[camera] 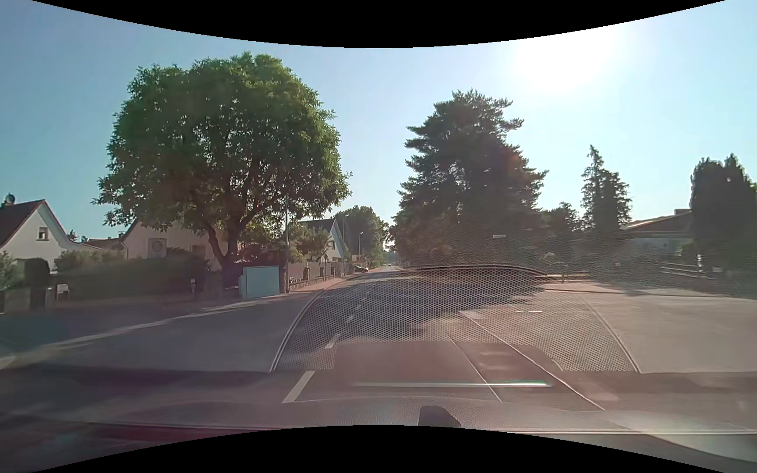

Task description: Follow the waypoints while adhering to traffic rules and regulations

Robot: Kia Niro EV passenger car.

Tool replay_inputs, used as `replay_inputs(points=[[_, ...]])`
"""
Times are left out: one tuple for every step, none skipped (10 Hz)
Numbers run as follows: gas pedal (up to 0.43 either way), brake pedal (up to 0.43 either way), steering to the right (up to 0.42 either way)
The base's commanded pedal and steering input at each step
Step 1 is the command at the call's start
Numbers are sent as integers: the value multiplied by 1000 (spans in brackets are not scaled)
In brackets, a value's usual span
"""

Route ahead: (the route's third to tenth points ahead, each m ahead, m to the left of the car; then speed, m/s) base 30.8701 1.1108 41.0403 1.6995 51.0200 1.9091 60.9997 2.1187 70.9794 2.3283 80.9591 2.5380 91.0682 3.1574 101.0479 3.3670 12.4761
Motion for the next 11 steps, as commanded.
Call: replay_inputs(points=[[248,0,-15],[248,0,-15],[228,0,-15],[228,0,-15],[228,0,-16],[228,0,-16],[220,0,-15],[220,0,-14],[209,0,-14],[209,0,-13],[197,0,-12]])
